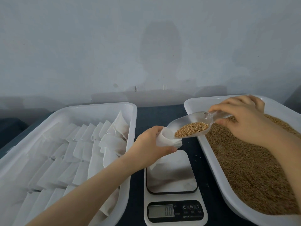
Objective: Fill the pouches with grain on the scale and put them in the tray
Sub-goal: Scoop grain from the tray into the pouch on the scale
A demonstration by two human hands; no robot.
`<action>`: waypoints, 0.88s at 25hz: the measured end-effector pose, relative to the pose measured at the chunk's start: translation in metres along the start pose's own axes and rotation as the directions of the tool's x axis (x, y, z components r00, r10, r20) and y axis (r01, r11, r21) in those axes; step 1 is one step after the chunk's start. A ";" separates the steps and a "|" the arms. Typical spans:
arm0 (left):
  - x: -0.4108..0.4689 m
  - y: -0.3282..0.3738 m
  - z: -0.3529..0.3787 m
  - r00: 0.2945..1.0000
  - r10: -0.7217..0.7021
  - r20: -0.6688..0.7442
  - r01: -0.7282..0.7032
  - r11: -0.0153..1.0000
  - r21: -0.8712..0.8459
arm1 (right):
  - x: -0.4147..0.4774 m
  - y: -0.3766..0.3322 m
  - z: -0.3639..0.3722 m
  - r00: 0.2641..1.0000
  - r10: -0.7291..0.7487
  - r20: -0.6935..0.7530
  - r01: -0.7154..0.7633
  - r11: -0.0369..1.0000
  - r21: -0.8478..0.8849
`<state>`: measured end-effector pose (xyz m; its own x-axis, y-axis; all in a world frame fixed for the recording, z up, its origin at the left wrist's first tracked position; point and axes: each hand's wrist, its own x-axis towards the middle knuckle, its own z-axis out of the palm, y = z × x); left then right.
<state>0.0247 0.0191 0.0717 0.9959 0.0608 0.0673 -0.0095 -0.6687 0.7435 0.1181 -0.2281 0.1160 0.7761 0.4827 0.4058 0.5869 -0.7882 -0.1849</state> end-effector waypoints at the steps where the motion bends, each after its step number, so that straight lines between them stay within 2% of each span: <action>1: 0.000 0.000 0.000 1.000 0.005 -0.003 -0.005 1.000 0.013 | 0.000 0.000 0.000 1.000 -0.005 0.002 0.005 1.000 -0.008; 10: 0.001 0.000 0.003 0.999 0.003 0.037 -0.007 0.993 0.114 | -0.002 -0.006 0.000 0.996 -0.079 0.031 0.079 0.997 -0.012; 16: 0.000 0.005 0.006 0.991 -0.043 0.129 0.024 0.990 0.141 | -0.005 -0.016 -0.007 0.985 -0.167 -0.035 0.160 0.975 -0.151; 22: 0.000 0.007 0.006 0.991 -0.031 0.132 0.010 0.988 0.156 | -0.007 -0.023 -0.014 0.971 -0.219 -0.093 0.194 0.955 -0.223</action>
<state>0.0247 0.0103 0.0726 0.9989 -0.0169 -0.0438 0.0146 -0.7753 0.6315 0.0957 -0.2187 0.1299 0.6035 0.6062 0.5180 0.6599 -0.7444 0.1023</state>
